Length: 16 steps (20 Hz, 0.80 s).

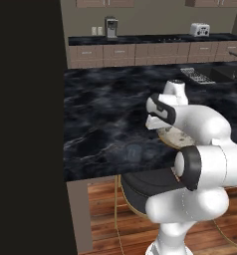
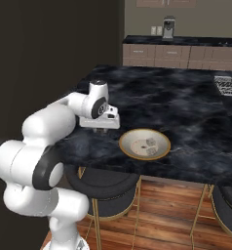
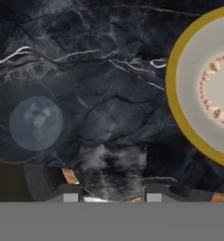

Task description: There are four ice cubes in the ice bowl. Place two ice cubes in each glass of water.

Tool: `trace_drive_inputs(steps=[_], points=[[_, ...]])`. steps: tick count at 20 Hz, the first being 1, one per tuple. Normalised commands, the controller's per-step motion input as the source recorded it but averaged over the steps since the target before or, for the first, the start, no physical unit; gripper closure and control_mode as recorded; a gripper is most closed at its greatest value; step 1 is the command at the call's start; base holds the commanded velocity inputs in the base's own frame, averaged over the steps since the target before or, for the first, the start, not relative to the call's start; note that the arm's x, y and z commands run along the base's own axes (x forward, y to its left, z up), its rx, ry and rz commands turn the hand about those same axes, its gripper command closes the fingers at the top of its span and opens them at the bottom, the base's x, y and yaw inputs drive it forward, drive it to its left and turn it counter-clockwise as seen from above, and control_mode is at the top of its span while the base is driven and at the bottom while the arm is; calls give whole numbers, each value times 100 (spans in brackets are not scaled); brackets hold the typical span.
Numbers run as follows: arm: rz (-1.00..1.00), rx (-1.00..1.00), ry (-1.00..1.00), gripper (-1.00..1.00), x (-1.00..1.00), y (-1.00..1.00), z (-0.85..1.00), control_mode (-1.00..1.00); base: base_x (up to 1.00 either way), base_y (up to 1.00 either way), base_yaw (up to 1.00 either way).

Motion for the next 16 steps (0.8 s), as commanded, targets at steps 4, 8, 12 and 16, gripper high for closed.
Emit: trace_drive_inputs(steps=[4, 8, 12, 16], points=[[-4, 0, 1, 100, 0, 98, 0, -100, 0, 0, 0], [-3, -1, 0, 100, -4, 76, -12, -100, 0, 0, 0], [-6, -1, 0, 100, 10, 27, -21, -100, 0, 0, 0], [-9, -3, -5, 100, 56, 4, -7, -100, 0, 0, 0]])
